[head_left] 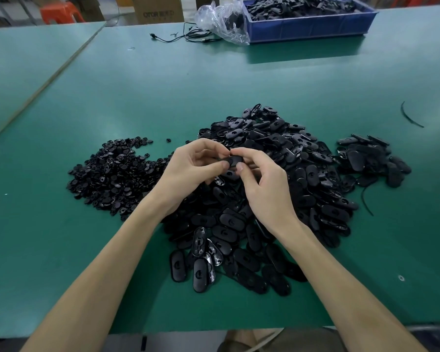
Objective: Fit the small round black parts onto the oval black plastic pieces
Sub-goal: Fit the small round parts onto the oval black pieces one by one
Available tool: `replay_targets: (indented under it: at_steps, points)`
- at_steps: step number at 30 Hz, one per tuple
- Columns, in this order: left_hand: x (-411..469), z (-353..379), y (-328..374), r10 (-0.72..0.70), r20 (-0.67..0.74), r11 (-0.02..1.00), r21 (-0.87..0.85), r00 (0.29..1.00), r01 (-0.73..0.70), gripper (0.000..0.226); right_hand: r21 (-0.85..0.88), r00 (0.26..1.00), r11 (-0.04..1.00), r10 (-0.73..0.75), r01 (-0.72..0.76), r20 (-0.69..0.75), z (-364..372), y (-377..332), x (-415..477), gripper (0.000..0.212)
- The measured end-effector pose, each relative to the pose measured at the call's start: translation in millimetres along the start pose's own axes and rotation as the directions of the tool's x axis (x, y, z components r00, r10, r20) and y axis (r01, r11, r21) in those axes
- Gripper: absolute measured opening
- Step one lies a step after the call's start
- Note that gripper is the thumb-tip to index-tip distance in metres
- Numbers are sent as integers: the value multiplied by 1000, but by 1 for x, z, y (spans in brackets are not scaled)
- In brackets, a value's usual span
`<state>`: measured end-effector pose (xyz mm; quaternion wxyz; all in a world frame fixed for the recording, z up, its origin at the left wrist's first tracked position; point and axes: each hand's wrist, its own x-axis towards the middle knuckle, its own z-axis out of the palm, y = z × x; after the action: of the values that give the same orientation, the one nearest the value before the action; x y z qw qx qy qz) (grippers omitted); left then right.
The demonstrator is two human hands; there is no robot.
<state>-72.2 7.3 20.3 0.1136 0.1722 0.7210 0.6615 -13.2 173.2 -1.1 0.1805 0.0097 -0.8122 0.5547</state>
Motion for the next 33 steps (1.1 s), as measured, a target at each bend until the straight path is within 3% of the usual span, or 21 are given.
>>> replay_targets:
  at_steps: [8,33]
  points:
    - [3,-3,-1,-90,33,986,-136,995,94,18,5,1000,1000,-17,17,8,0,-1,0,30]
    - [1,1,4,-146,-3,987,-70,989,145,12,-12,996,996,-85,85,9,1,-2,-2,29]
